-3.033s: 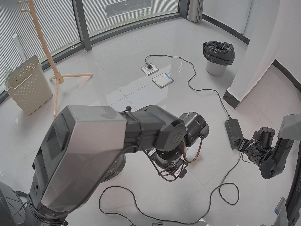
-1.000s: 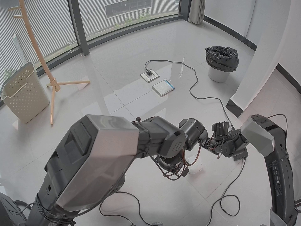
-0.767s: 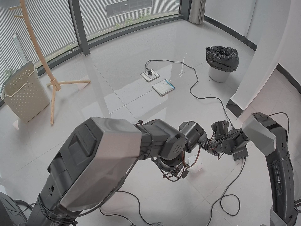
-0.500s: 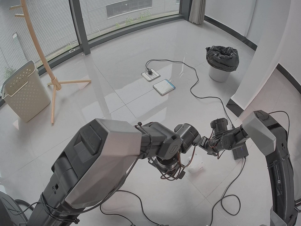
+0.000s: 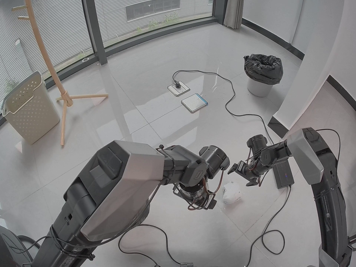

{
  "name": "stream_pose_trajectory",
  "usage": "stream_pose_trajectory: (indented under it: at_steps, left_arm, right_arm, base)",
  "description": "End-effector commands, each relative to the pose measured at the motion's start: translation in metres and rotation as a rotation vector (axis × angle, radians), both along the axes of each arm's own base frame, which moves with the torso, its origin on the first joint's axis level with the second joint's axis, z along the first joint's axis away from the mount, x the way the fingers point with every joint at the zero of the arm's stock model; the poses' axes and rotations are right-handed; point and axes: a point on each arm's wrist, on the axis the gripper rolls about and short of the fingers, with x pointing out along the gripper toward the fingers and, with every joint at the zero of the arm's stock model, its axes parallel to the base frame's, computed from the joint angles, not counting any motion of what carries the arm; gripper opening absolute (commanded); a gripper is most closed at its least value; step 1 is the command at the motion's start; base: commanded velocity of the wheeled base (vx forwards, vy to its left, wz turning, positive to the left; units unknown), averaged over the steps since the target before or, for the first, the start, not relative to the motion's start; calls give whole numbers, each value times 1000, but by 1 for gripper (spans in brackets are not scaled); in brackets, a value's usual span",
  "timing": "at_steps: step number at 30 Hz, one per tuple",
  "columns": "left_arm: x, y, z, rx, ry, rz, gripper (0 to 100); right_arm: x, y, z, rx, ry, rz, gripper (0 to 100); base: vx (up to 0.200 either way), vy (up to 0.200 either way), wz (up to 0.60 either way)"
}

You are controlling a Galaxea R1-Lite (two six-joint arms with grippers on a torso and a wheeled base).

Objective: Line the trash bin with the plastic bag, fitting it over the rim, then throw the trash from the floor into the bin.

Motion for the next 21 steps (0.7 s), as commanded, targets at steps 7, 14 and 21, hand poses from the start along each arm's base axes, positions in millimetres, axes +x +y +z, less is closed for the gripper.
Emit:
stream_pose_trajectory:
  at_steps: [7, 14, 21]
  left_arm:
    - [2, 1, -3, -26, 26, 28, 100]
    - [2, 1, -7, -24, 30, 27, 100]
    - [7, 5, -7, -42, 44, 36, 100]
  right_arm:
    - [38, 2, -30, -79, -332, -82, 100]
    - [41, 2, -32, -64, -290, 0, 100]
    - [26, -3, -56, -52, -35, -33, 100]
  base:
    - [0, 0, 0]
    - [0, 0, 0]
    - [-86, 0, 0]
